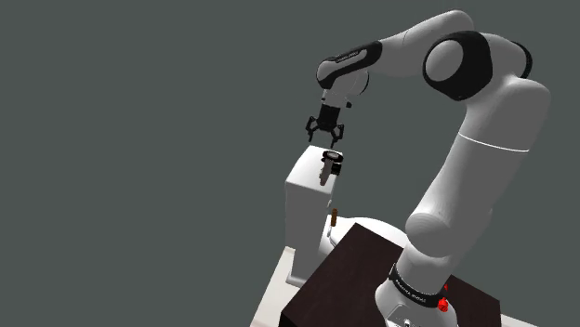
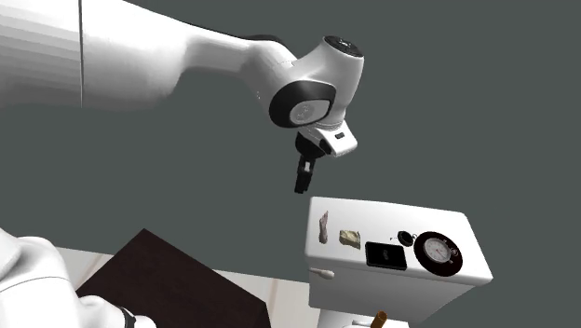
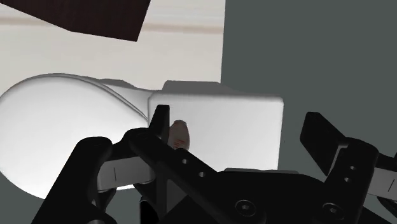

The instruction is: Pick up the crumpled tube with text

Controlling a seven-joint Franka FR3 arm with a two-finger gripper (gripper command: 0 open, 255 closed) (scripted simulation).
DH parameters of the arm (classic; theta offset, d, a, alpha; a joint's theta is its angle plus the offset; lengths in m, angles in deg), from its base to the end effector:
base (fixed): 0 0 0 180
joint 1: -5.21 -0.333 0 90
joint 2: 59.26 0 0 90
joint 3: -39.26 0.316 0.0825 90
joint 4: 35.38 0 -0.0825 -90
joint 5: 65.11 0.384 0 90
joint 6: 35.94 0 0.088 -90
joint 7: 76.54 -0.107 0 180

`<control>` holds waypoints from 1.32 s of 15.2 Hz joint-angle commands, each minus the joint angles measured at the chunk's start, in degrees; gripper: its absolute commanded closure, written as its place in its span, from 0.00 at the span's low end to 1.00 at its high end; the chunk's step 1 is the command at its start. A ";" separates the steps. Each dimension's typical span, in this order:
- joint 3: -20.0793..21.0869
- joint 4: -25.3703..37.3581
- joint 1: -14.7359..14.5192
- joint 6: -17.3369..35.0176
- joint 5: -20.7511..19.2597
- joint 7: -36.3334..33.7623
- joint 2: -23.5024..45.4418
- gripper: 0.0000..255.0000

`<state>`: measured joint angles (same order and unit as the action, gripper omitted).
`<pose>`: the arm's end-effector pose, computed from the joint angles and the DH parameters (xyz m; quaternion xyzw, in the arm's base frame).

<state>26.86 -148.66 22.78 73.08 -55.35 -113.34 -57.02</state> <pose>0.4853 -0.2645 0.4396 -0.8131 0.5746 0.0602 0.0711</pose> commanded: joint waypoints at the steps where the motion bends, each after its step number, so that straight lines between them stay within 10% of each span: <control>1: -1.18 0.46 1.20 0.94 0.91 -1.83 2.14 0.00; 16: -4.09 0.20 4.89 7.69 5.26 -4.61 11.21 0.00; 17: -4.10 0.19 4.89 7.62 5.22 -4.63 11.13 1.00; 20: -4.11 0.21 4.89 7.60 5.22 -4.62 11.11 1.00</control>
<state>22.76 -148.42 27.67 80.67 -50.13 -117.97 -45.92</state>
